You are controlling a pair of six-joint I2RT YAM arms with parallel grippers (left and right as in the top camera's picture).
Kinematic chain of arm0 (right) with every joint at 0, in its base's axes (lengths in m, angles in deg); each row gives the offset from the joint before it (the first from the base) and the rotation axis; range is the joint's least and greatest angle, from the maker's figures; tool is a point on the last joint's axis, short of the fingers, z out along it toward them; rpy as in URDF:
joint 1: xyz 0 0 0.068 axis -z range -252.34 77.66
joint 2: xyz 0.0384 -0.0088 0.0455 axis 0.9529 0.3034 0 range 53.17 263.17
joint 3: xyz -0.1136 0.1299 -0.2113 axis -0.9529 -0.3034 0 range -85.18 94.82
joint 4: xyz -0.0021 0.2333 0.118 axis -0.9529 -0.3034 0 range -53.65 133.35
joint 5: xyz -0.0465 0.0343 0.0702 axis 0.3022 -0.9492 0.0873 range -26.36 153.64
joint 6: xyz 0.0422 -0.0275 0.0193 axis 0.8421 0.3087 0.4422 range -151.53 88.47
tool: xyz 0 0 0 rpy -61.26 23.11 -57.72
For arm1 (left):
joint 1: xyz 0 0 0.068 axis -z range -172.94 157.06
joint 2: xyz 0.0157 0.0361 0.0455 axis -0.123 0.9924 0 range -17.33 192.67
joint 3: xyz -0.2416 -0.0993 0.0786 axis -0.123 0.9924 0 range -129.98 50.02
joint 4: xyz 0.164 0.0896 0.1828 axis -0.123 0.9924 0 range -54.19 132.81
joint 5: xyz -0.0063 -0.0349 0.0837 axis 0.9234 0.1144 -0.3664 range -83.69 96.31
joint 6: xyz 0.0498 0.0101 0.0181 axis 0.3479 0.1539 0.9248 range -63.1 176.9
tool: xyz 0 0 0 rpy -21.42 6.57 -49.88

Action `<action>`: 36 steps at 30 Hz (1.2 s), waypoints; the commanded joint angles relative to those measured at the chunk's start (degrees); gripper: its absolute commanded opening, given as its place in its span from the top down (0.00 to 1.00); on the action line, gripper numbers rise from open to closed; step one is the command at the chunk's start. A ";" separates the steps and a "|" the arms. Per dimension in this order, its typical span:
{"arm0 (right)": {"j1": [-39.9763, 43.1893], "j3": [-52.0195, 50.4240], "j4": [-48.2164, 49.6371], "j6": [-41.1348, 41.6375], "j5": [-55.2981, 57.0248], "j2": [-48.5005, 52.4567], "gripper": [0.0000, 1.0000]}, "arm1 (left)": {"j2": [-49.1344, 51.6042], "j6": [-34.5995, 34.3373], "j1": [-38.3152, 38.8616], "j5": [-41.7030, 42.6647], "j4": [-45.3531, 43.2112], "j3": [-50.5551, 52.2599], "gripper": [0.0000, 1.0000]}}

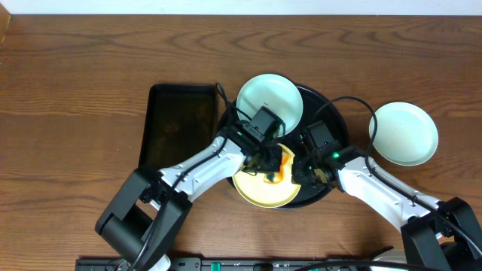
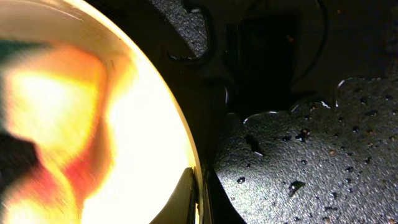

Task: Clean dirty plates on tray and stack at the side
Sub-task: 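Scrub the yellow plate with the sponge in the left gripper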

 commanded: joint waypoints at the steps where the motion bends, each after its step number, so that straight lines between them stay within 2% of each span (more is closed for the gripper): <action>1: 1.16 -1.07 -2.62 -1.36 5.31 0.61 0.99 | 0.68 -0.76 -3.69 -3.98 0.44 0.46 0.92; 8: 1.16 -1.07 -4.11 -1.36 6.95 0.61 0.99 | -0.50 -1.01 -7.10 -3.96 2.40 0.31 0.93; 13: 1.16 -1.07 -4.04 -1.36 6.99 0.61 0.99 | -4.94 -0.94 -8.63 -4.09 4.02 0.28 0.92; 21: 1.16 -1.07 -4.07 -1.33 6.95 0.61 0.99 | -17.59 -0.59 -11.76 -12.33 10.56 0.24 0.93; 27: 1.16 -1.07 -4.02 -1.33 6.95 0.61 0.83 | -24.24 -0.04 -15.45 -14.49 15.19 0.26 0.92; 31: 1.16 -1.07 -3.98 -1.33 6.93 0.61 0.73 | -25.24 -0.07 -20.20 -15.91 17.73 0.26 0.92; 36: 1.14 -1.09 -3.89 -1.31 5.79 0.61 0.71 | -25.20 -0.04 -23.21 -15.93 19.32 0.26 0.92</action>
